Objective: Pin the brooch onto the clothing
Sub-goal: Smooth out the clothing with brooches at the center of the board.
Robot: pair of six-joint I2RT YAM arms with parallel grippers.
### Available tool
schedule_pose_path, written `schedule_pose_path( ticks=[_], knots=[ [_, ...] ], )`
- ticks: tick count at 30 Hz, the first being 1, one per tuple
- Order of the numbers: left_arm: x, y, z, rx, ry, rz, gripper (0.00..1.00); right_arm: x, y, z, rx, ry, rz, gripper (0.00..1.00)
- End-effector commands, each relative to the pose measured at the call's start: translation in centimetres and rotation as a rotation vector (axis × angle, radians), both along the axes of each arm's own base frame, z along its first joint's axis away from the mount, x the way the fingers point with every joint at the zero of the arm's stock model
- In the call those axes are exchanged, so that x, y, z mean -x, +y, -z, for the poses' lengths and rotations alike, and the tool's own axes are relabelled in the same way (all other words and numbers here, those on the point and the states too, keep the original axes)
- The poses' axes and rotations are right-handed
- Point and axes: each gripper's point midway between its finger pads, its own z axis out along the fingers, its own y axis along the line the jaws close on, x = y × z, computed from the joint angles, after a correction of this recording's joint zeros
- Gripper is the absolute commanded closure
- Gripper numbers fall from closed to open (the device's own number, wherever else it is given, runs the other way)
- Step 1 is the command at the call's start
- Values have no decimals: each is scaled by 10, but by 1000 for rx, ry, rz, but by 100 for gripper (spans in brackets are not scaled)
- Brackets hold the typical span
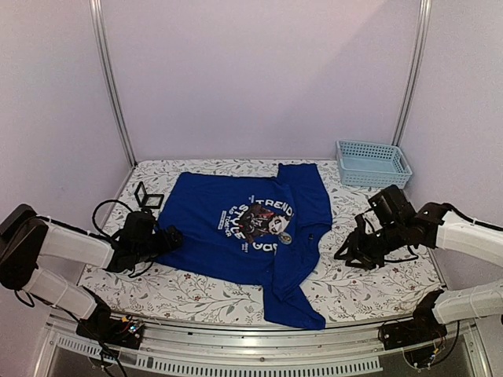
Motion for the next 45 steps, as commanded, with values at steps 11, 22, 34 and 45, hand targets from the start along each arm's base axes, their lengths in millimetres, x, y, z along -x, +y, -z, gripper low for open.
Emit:
schedule_pose_path(
  ticks=[11,22,34,45],
  knots=[
    [59,20,48,-83,250,-4,1,-233,15,71,515,-323,-358,83],
    [73,22,55,-77,306,0,1,-321,-80,143,1043,-183,-489,86],
    [71,17,73,-121,390,23,1,-435,-78,121,1191,-462,-497,86],
    [70,18,66,-110,361,17,1,-426,7,-67,1026,-829,-389,77]
  ],
)
